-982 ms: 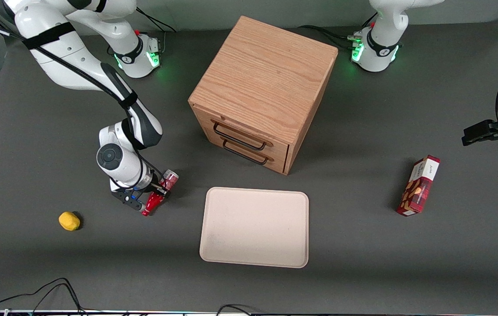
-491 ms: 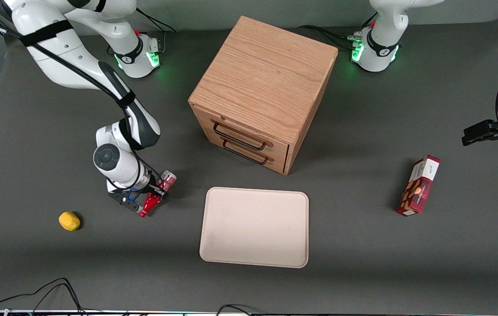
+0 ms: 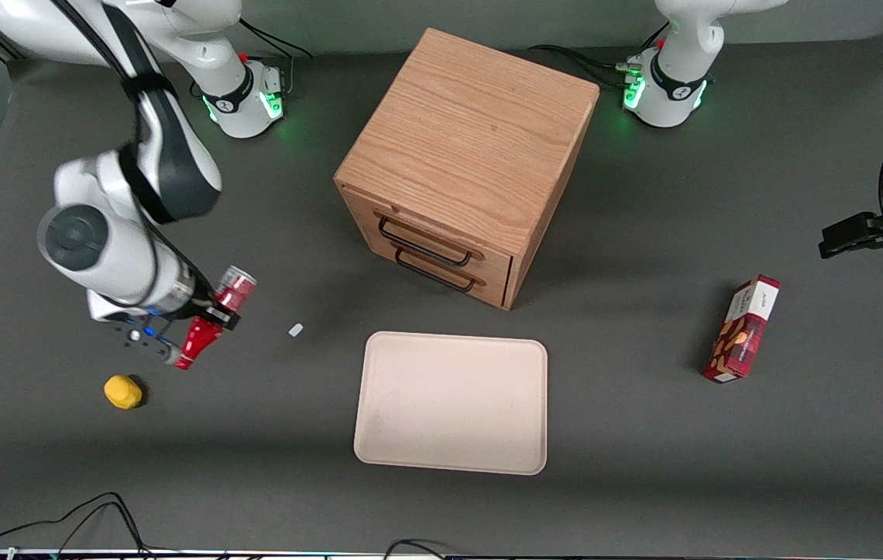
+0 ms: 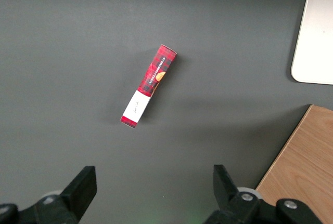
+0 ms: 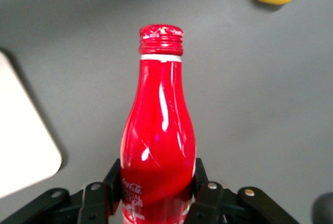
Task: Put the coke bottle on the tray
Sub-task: 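Carry the held bottle over the cream tray and lower it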
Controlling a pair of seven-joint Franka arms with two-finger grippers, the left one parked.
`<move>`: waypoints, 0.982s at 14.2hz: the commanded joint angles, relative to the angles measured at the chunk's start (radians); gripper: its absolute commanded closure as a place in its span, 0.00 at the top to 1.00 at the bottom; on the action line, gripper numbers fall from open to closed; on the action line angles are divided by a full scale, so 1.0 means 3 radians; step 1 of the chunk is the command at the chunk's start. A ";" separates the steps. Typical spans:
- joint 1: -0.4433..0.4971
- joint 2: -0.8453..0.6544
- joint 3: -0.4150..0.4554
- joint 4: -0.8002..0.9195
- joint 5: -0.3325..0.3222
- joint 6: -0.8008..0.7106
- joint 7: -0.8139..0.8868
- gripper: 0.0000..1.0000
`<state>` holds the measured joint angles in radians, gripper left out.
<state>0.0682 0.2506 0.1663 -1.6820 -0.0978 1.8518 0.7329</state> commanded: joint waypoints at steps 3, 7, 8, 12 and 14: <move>-0.0048 0.0309 0.0024 0.1361 0.0219 -0.1227 -0.0393 0.00; 0.0287 0.1161 -0.0007 0.2367 0.0183 -0.1346 -0.0388 0.00; 0.0426 0.1447 -0.0063 0.2643 0.0178 -0.1336 -0.0377 0.00; 0.0846 0.2021 -0.0258 0.2830 0.0203 -0.0683 -0.0372 0.00; 0.0943 0.2257 -0.0257 0.2825 0.0203 -0.0335 -0.0362 0.00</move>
<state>0.3268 0.8473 0.1061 -0.9230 -0.0452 1.7096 0.6253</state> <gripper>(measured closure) 0.445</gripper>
